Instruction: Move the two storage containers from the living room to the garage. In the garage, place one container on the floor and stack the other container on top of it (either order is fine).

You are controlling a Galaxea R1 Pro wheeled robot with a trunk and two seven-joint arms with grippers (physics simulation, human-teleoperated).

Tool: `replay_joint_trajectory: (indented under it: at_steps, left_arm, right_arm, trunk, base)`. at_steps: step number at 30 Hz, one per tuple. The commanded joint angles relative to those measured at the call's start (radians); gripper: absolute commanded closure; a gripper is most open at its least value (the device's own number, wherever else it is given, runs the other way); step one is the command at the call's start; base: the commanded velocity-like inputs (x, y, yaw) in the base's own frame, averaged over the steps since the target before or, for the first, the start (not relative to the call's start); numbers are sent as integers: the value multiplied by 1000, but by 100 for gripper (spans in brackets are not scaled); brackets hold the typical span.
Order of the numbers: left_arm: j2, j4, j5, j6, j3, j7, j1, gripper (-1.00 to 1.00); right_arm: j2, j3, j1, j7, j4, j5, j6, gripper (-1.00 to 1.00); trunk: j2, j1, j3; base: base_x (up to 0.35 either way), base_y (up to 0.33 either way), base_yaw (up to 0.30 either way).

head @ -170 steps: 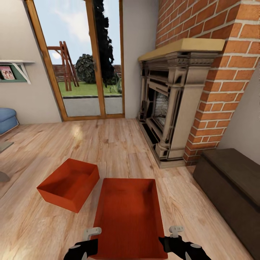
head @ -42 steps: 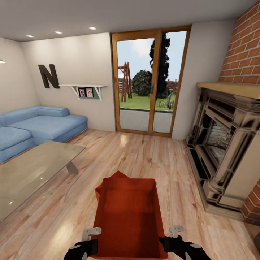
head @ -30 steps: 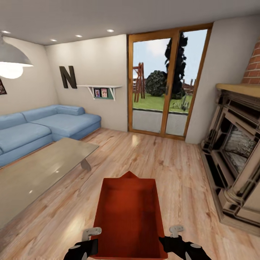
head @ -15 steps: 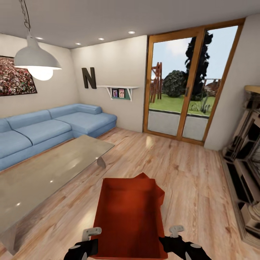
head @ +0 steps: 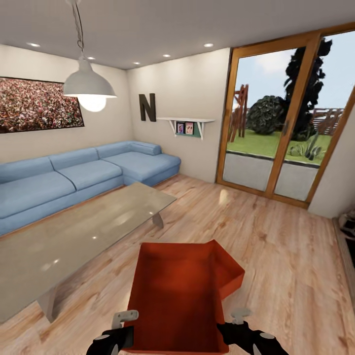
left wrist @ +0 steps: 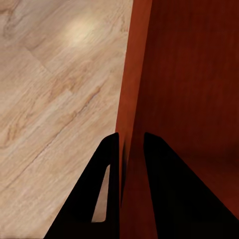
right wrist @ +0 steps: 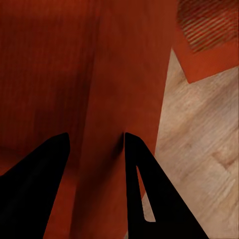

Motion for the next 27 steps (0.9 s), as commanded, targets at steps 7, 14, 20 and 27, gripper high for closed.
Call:
replay_joint_trajectory:
  at_steps: [7,14,20,27]
  left_arm:
    - [-1,-2,-5,-12,-5,1,-1,100]
    - [0,-2,-4,-12,-5,0,-1,100]
    - [0,-3,-2,-12,-5,0,-1,100]
    - [2,-3,-3,-15,-5,0,-1,100]
  right_arm:
    - [0,6,0,26,1,3,10,100]
    - [0,6,0,25,1,3,10,100]
    - [0,6,0,25,1,3,10,100]
    - [0,6,0,25,1,3,10,100]
  trunk:
    - [48,-27,21]
    - [97,-54,43]
    - [132,-73,58]
    - [132,-73,58]
  base:
    - [0,0,300]
    - [0,0,300]
    - [0,0,300]
    - [0,0,300]
